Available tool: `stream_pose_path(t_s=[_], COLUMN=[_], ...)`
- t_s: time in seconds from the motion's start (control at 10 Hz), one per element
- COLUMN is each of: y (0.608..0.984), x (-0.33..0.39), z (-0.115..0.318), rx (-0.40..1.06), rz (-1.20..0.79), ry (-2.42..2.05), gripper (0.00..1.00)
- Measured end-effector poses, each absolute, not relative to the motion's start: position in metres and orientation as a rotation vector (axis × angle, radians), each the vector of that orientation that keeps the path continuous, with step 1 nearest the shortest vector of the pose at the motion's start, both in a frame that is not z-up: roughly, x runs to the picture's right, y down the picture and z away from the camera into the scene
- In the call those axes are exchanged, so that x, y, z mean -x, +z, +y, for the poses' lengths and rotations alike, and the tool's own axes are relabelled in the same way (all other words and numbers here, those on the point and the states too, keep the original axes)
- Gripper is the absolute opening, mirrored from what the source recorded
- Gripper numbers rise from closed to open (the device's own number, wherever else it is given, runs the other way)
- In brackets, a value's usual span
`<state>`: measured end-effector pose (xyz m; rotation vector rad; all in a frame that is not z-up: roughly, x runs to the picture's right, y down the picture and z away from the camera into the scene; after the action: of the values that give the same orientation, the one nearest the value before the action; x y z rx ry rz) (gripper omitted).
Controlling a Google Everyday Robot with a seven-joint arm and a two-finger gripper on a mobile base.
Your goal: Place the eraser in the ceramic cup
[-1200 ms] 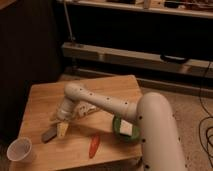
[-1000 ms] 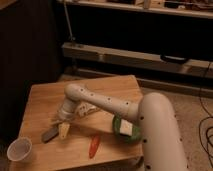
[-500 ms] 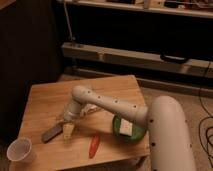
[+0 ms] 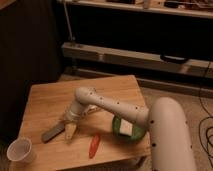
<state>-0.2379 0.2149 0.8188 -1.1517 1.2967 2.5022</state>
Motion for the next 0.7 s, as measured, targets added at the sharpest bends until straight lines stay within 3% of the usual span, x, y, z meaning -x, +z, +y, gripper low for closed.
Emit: stream_pose_path(t_s=[0.7], y=[0.834], x=[0.244], z=[0.213], rx=[1.187], rz=[1.280], ry=[2.534], gripper=[0.05])
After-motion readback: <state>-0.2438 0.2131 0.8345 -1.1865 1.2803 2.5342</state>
